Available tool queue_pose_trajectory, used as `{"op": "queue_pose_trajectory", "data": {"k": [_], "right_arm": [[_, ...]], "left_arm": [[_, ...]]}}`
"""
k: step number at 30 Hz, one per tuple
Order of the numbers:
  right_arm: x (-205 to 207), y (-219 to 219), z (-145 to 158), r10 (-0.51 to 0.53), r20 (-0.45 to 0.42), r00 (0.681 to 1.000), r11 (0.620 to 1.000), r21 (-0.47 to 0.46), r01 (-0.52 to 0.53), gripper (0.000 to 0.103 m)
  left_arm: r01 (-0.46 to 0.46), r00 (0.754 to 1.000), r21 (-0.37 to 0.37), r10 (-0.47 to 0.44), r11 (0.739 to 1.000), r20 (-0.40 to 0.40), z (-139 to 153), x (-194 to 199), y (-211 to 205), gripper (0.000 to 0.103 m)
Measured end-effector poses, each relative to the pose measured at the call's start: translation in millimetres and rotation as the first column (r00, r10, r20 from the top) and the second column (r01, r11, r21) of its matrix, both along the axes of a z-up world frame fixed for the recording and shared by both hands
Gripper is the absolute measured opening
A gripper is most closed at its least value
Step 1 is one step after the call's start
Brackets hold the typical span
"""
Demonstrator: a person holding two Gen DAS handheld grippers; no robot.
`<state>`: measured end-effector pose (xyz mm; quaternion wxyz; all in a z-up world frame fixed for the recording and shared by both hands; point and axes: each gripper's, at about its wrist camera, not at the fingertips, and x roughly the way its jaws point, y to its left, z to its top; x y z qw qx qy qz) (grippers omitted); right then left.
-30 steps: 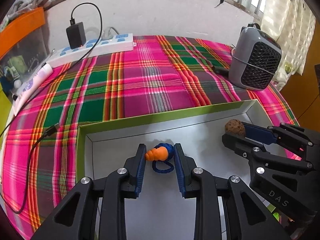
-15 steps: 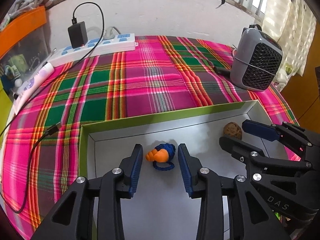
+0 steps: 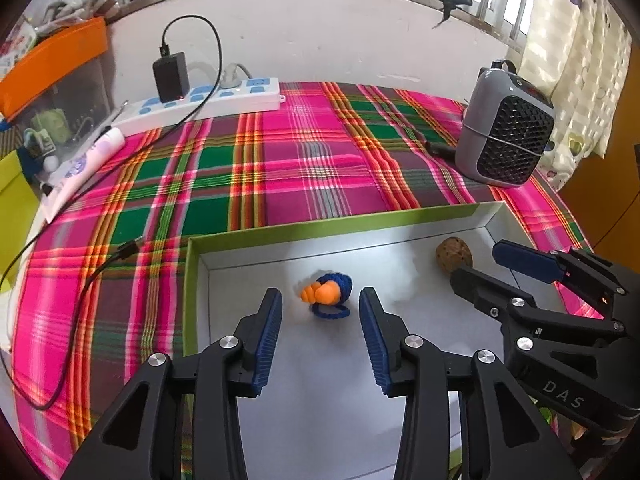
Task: Organize objects
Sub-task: 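Withdraw both open grippers from the tray back toward the remaining items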
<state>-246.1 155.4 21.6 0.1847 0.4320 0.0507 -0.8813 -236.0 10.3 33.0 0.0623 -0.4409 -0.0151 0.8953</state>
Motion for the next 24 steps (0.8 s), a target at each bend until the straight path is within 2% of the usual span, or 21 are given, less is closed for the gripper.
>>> {"op": "queue_pose_trajectory", "data": {"k": [24], "right_arm": [[53,11,24,-0.038,-0.074,0.997,0.998,-0.051,0.034,0.050]], "left_arm": [[-0.027,0.996,0.010,0.028,1.000,-0.083,21,57,-6,0.039]]}}
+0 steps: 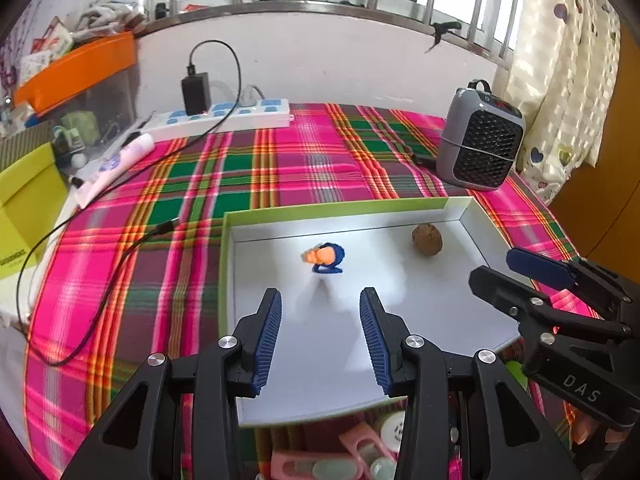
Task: Organize objects
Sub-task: 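Withdraw both open grippers from the tray back toward the remaining items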
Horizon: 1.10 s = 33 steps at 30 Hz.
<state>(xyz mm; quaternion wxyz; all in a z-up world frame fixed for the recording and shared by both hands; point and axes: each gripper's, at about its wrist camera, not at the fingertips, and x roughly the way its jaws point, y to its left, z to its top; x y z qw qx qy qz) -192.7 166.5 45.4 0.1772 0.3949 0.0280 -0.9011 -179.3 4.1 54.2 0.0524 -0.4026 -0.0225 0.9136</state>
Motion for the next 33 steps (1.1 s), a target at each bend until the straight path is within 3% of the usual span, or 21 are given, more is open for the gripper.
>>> {"op": "queue_pose_trajectory", "data": {"k": [15,33], "right_arm": [[53,19,6,-0.025,-0.045,0.999,0.999,-0.044,0.023,0.050],[95,34,-5,-0.048,-0.064,0.997,0.998,-0.044,0.045,0.050]], "left_arm": [[-0.045,0.997,0.040,0.047,0.998,-0.063,5,55,-27,0.039],[-0.041,0.999,0.111,0.042,0.993,-0.002,-27,89,-53,0.040]]}}
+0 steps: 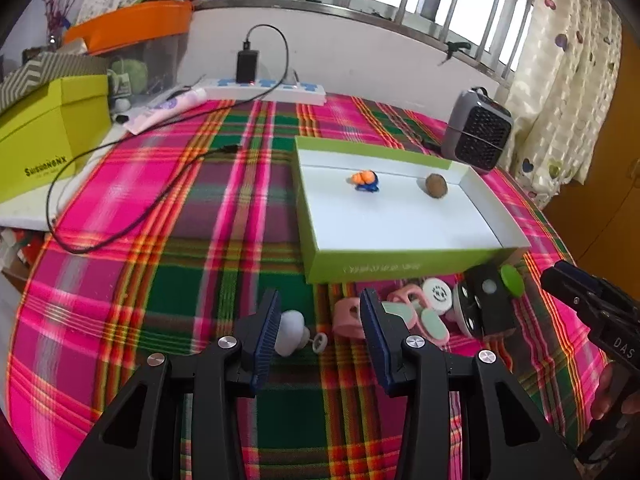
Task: Organize objects
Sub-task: 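Withdraw both open grippers from the tray back toward the remaining items, then grasp the white mushroom knob with the left gripper while the right grasps the second walnut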
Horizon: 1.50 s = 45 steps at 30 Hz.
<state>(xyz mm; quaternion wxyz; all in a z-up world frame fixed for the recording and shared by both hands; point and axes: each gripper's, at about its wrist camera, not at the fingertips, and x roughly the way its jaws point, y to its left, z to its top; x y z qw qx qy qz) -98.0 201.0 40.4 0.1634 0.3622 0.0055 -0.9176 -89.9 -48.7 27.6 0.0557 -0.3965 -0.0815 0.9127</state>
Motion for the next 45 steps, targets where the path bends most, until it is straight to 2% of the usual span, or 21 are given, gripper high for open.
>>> {"op": "queue_pose_trajectory", "data": {"k": [13,23,39,45], "right_arm": [[10,19,-16,-0.020,0.029,0.999,1.000,-0.003,0.020,0.050],[-5,19,-26,-0.021,0.063,0.998,0.999,0.035,0.019,0.050],[-31,6,-37,0.049,0.118,0.992,0.993,0.098,-0.060,0.050],[-36,7,-38,0.046,0.129,0.991,0.994,0.089,-0.058,0.048]], "left_arm": [[0.075,0.997,-0.017,-0.075,0.997,-0.026,-4,2,14,0.043],[0.074,0.997,-0.017,-0.075,0.997,-0.019,-5,-1,16,0.045],[0.108,0.994,-0.030,-0.109,0.994,-0.028,-5,1,16,0.045],[0.115,0.993,-0.029,-0.115,0.993,-0.025,-6,0,15,0.045]]}}
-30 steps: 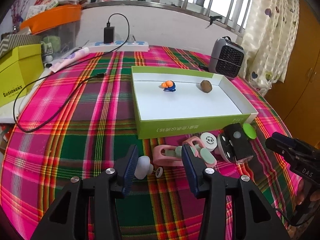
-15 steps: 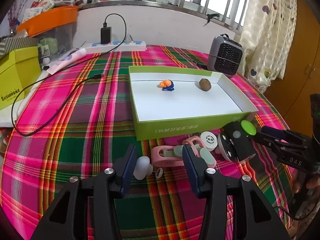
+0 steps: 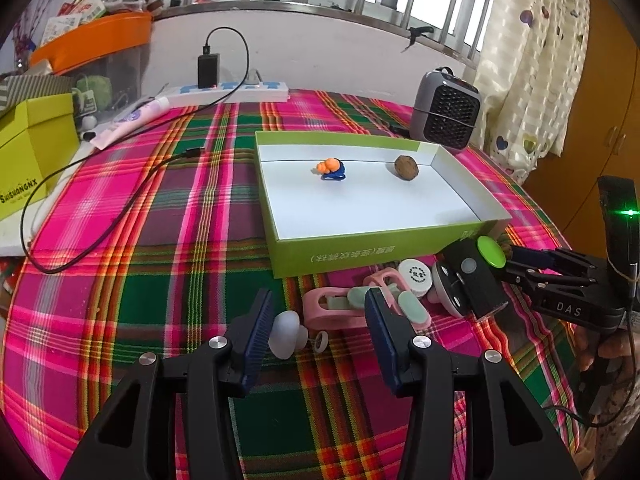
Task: Organize objects
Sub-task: 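Grasp the white mushroom knob with the left gripper while the right grasps the second walnut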
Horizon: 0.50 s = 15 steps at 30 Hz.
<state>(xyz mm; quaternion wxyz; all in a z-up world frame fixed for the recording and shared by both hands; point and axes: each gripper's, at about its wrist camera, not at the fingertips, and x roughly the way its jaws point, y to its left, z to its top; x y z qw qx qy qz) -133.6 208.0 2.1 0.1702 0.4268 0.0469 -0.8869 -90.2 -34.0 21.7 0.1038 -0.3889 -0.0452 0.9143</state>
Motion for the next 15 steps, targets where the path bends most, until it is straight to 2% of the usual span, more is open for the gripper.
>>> {"op": "queue_pose_trajectory", "data": {"k": [1,2,3,15], "right_arm": [[0,-1,1,0.003,-0.003,1.000,1.000,-0.002,-0.003,0.044],[1,-1,1,0.003,-0.008,1.000,1.000,-0.002,-0.003,0.036],[1,0,2,-0.003,-0.011,1.000,1.000,0.001,0.003,0.034],[15,2,3,-0.012,-0.008,1.000,1.000,-0.026,0.012,0.034]], "left_arm": [[0.000,1.000,-0.002,0.000,1.000,0.000,-1,-1,0,0.045],[0.000,1.000,-0.003,0.000,1.000,0.000,-1,-2,-1,0.045],[0.002,1.000,0.001,-0.002,1.000,0.001,-1,-3,-1,0.045],[0.045,0.999,0.043,-0.045,0.998,0.011,-1,-5,4,0.045]]}}
